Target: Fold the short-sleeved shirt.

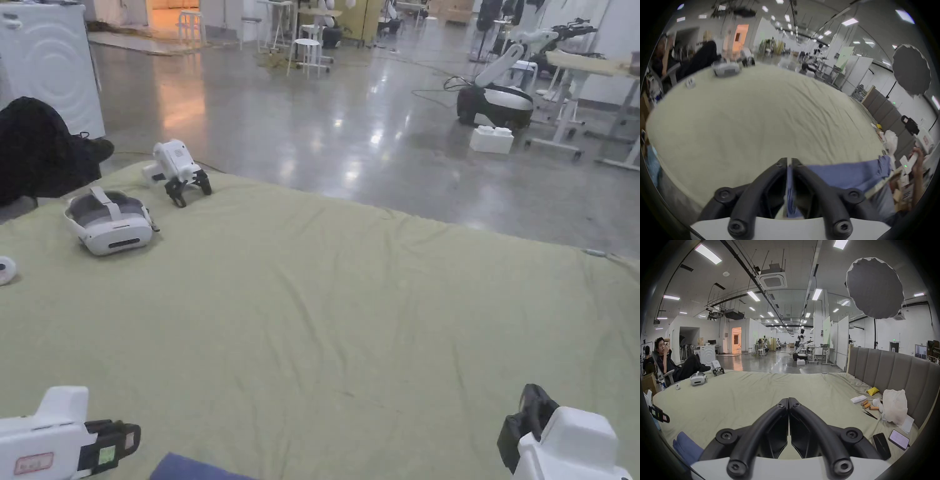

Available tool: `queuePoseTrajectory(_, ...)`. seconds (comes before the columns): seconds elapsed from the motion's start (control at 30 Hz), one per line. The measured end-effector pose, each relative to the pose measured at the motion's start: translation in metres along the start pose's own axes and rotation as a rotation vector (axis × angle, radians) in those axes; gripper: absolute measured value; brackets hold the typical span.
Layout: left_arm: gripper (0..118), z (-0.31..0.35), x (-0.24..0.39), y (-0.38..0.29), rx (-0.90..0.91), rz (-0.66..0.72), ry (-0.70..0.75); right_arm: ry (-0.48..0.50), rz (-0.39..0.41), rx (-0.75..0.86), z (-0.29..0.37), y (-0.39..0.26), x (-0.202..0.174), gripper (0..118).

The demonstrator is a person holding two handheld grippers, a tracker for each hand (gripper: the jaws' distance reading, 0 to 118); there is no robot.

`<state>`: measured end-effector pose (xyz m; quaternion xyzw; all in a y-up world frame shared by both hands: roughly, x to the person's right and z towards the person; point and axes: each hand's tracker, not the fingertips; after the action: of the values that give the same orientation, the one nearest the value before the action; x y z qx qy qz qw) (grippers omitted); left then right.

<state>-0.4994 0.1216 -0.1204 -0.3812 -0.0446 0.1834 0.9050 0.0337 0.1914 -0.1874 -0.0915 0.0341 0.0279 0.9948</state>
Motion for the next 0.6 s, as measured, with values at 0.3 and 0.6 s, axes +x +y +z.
queuePoseTrajectory(0.3,73,-0.057,-0.078,-0.035,-0.229,0.43,-0.336,0.004,0.013,-0.041,0.002,-0.011,-0.002,0)
queuePoseTrajectory(0.6,41,-0.086,-0.052,-0.055,-0.216,0.502,-0.492,-0.015,0.008,-0.084,0.002,-0.022,0.004,0)
